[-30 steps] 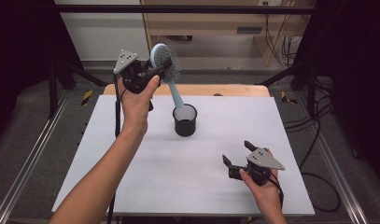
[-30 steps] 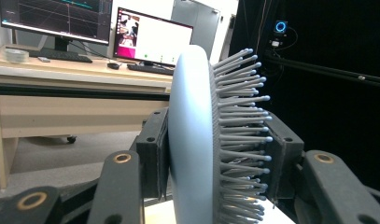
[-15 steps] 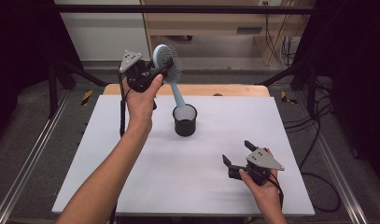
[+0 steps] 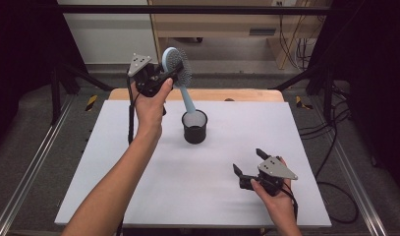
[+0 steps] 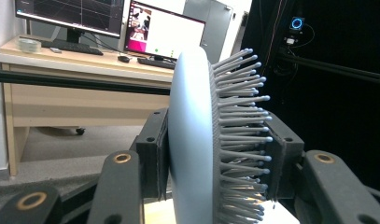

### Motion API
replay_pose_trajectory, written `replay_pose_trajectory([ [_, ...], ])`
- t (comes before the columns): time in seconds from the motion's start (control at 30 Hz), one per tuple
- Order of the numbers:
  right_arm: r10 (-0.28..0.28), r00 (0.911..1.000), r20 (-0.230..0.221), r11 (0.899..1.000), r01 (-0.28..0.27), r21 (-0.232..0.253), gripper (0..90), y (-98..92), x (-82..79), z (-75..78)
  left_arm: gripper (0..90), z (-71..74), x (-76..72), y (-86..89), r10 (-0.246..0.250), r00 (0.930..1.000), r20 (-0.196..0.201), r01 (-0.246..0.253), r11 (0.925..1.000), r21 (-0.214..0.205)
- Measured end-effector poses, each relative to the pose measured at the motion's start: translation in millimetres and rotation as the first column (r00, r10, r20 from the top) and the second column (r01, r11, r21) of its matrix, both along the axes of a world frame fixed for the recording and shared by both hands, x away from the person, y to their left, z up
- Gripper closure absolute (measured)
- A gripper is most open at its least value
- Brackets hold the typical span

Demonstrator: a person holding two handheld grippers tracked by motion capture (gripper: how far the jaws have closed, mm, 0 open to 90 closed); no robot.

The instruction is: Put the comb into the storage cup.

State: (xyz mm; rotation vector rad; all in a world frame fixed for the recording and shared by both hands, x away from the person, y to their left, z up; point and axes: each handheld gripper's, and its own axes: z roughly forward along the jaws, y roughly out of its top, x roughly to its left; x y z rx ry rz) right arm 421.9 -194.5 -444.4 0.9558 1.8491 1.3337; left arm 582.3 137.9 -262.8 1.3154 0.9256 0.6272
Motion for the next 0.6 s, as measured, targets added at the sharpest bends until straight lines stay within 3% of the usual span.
replay_pose_trajectory([
  [0.3,-0.001,1.0000,-0.006,1.000,0.001,0.001,7.7,-1.3,0.2,-0.2,50.6,-3.9,3.2,-0.5,-0.004,1.0000,-0.002,0.004,1.0000,0.001],
  [0.6,0.005,1.0000,-0.008,1.000,-0.005,0.000,7.5,-2.3,-0.7,0.7,50.5,-6.9,4.3,-5.7,-0.006,1.0000,-0.001,0.006,0.9992,0.039],
])
